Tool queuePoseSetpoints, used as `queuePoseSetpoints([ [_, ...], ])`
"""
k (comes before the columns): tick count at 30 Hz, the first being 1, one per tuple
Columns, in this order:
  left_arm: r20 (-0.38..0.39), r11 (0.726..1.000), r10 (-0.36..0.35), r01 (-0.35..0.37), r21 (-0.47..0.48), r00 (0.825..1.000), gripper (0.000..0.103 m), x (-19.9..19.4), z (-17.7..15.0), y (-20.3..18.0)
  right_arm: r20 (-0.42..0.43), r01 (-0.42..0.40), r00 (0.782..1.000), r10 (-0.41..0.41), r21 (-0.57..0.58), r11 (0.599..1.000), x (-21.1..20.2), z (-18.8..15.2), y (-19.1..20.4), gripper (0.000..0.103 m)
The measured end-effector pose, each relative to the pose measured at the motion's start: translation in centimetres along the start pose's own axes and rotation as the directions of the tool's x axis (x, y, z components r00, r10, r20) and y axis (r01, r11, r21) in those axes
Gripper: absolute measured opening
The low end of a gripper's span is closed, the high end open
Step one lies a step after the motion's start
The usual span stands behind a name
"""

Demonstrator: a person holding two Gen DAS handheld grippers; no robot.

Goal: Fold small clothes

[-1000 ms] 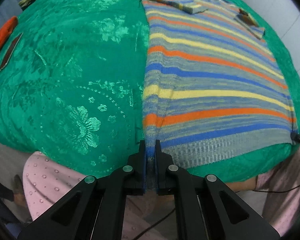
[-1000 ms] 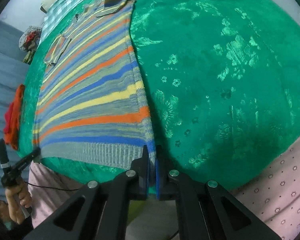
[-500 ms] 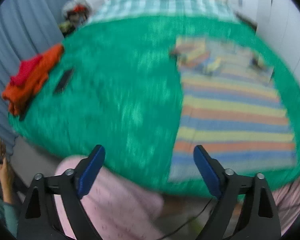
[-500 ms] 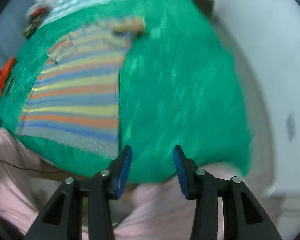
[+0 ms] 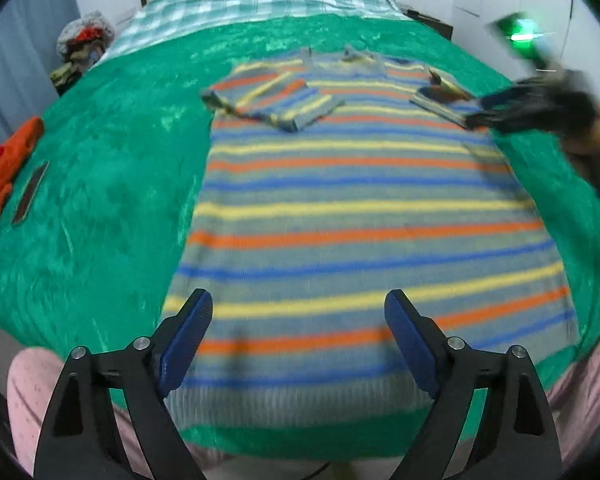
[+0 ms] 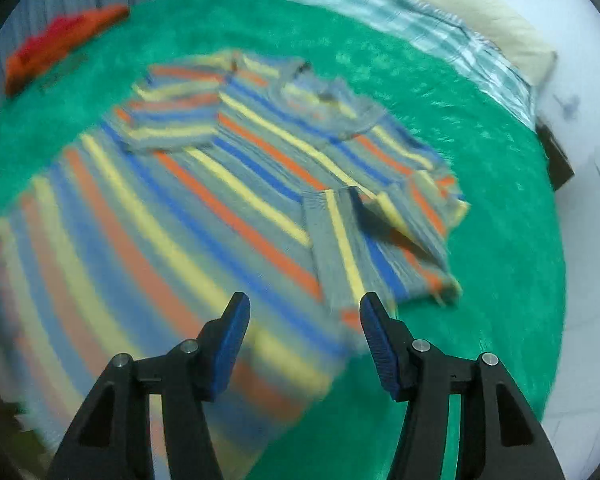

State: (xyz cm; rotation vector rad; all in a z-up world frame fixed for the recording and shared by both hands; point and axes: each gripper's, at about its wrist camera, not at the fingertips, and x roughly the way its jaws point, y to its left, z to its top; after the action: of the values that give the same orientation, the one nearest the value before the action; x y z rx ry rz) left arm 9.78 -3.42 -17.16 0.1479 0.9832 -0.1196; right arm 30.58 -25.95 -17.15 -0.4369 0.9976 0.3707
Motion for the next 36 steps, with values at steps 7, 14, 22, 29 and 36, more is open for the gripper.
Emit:
queuePoseSetpoints([
  [7,-0.032,0.996,0.086,-0.086,0.020,0.996,0.090,-1.5,-0.8,2.5,0.100,-0.119,0.991,0.087,0.377,0.919,0.8,-2.6,-10.7,0.003],
  [14,0.008,0.999,0.030,-0.030,-0.028,1.000,0.090,-2.0,4.0,4.2,0.078,-0.009,0.991,-0.105,0.845,0.535,-5.7,-16.8,-29.4,0.003],
  [22,0.154,0.994,0.022,-0.038,0.101,0.988,0.093,-0.1,14.4,1.8,-0.076,0.110,0.993,-0.091,0.877,0.469,-2.7,-20.7,-28.9,0.003],
  [29,0.014,0.919,-0.011,0.005,0.393,1.000,0.090,11.2,19.5,-2.6,-0.133,0.197,0.979,-0.157,0.830,0.523,-1.9,-20.1,-27.0,0.004],
  [36,-0.141,0.950,-0.035,0.077,0.303,0.989,0.005,18.5,20.2,-1.1,-0.081,0.135,0.989,-0.127,0.846,0.516,-3.7,-20.8,-25.4,0.024],
])
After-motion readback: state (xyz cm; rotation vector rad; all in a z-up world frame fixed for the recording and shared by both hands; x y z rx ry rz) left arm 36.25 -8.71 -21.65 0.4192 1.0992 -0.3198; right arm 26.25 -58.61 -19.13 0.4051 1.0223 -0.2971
